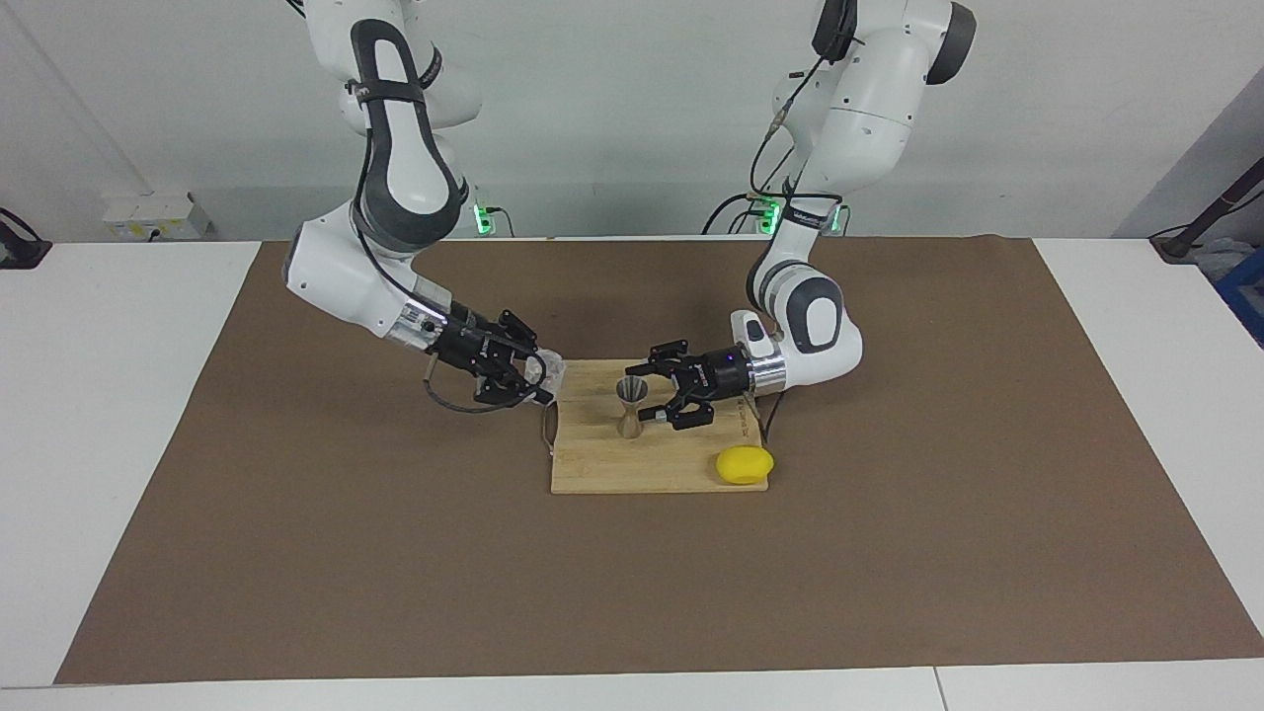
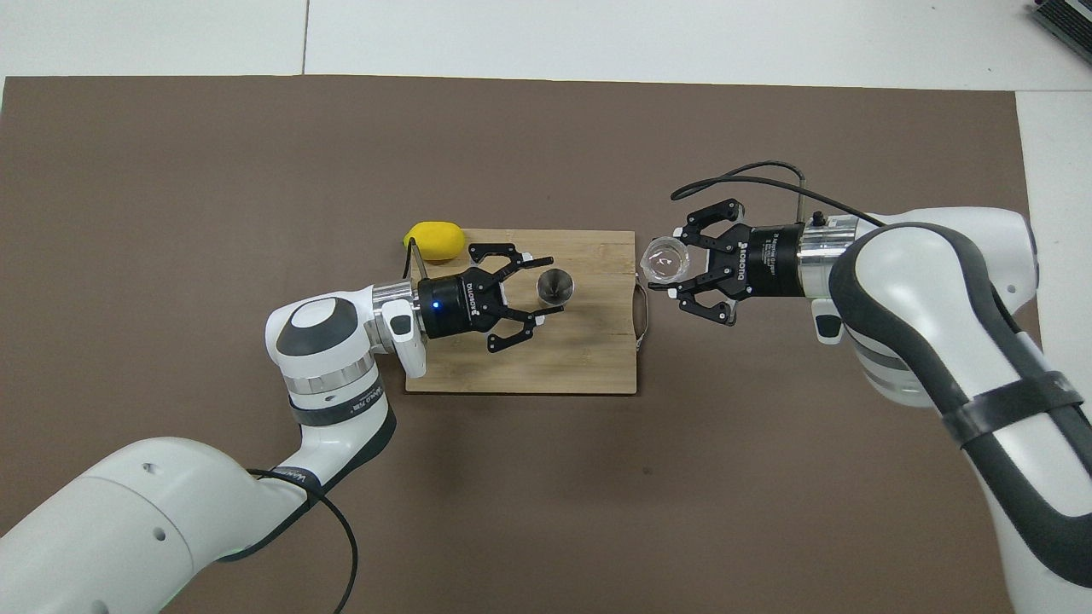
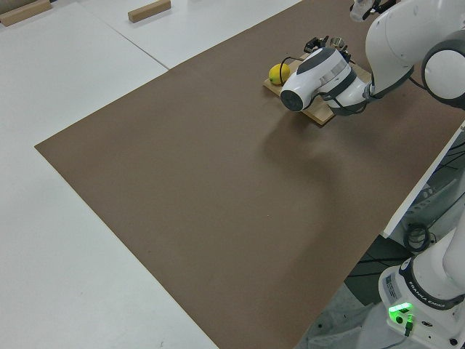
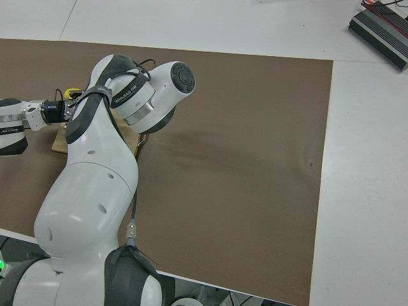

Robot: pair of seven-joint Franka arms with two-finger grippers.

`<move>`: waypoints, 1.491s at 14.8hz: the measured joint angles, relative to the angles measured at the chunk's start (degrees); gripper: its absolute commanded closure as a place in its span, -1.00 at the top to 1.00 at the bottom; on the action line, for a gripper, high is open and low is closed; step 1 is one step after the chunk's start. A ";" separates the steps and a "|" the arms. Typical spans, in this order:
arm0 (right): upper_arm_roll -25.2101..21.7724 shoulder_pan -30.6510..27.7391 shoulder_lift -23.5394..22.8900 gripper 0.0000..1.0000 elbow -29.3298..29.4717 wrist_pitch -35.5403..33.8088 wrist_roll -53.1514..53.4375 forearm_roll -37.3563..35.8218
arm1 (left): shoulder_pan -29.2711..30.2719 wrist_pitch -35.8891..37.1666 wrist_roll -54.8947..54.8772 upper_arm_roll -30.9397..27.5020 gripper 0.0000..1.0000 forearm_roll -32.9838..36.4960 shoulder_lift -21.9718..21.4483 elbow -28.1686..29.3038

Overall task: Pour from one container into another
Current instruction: 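Carry the dark cup onto the board while the right gripper lifts the glass, then open the left gripper off the cup while the right gripper brings the glass over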

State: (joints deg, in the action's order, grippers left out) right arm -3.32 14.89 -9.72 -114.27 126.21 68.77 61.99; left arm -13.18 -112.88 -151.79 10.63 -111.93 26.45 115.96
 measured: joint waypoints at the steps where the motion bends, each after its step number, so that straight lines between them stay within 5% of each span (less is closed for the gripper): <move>1: 0.02 0.97 0.00 -1.00 -0.09 1.45 0.59 -0.18 | 0.01 0.00 0.00 -0.07 1.00 -0.01 0.00 0.02; 15: 0.03 6.89 -0.02 -1.00 -1.78 8.06 2.70 -0.42 | 0.94 1.18 0.00 -0.44 1.00 -0.07 -0.12 3.62; 22: 0.06 10.63 -0.07 -1.00 -1.79 13.40 10.62 -8.17 | 6.96 6.08 -0.30 -0.75 1.00 3.56 -1.04 6.71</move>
State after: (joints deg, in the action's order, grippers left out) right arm -3.26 25.52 -9.79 -116.06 139.61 79.39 53.82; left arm -6.22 -106.81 -152.09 9.88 -108.37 25.40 122.67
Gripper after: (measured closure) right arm 0.489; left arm 0.000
